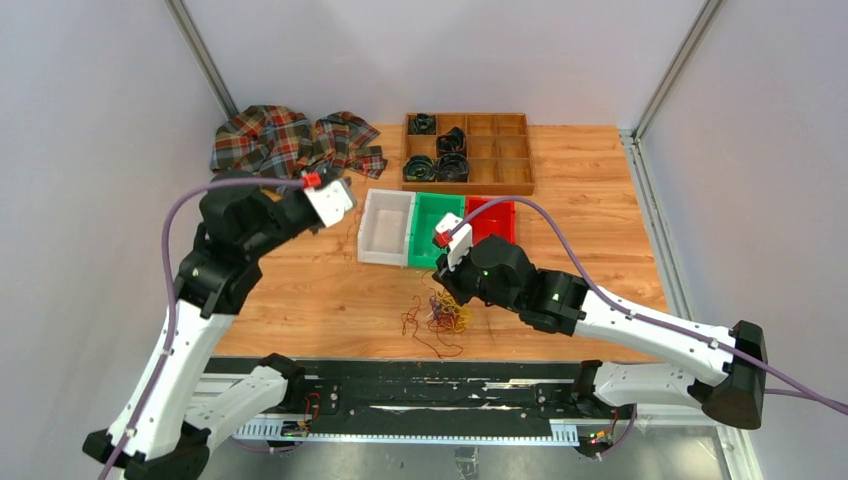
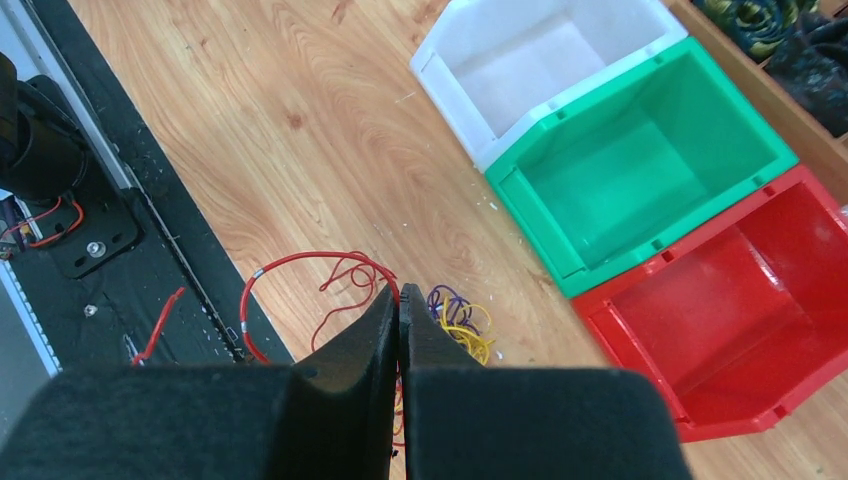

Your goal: Untangle the cables

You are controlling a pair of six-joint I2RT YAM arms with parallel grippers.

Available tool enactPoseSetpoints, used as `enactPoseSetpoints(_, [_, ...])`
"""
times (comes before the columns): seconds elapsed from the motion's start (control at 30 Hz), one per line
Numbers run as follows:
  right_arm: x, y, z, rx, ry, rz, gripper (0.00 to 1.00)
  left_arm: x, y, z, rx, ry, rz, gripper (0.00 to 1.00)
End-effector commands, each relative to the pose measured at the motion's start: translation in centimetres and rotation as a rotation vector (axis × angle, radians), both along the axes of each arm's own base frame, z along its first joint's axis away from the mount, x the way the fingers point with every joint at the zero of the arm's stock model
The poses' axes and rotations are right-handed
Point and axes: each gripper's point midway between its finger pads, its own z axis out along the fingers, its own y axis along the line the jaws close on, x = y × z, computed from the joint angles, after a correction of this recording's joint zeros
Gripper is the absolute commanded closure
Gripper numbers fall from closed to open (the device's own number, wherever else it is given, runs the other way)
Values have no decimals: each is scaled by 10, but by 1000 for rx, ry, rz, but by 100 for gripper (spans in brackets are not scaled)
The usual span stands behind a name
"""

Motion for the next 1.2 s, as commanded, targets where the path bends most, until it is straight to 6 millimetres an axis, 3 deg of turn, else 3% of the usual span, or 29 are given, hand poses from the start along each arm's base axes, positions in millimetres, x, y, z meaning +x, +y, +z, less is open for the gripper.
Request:
enactPoseSetpoints(0.0, [5,5,-4,57,38,-28,99,27,-7,86,-101,-220,33,99])
enactPoseSetpoints(0.1, [3,9,-8,81,61,-24,99,43,-14,110,-144,-265,35,100])
enactPoseSetpoints(0.2, [2,10,-11,101,71,-30,99,61,-21,118,-174,-259,43,99])
enactPoseSetpoints(0.3, [3,11,-9,116,68,-36,99,78,-28,115,-196,-247,51,100])
enactPoseSetpoints(0.5, [5,7,-5,137,49,-54,99,106,-42,87,-244,-166,59,100])
enactPoseSetpoints(0.83, [6,3,-7,168,53,-79,99,149,-47,-3,-218,-9,157,100])
enactPoseSetpoints(1.03, [7,2,-10,164,54,-88,99,151,-48,-81,-132,130,166,99])
enactPoseSetpoints(1.17, [8,1,-10,164,51,-96,99,150,-37,-134,2,179,200,100])
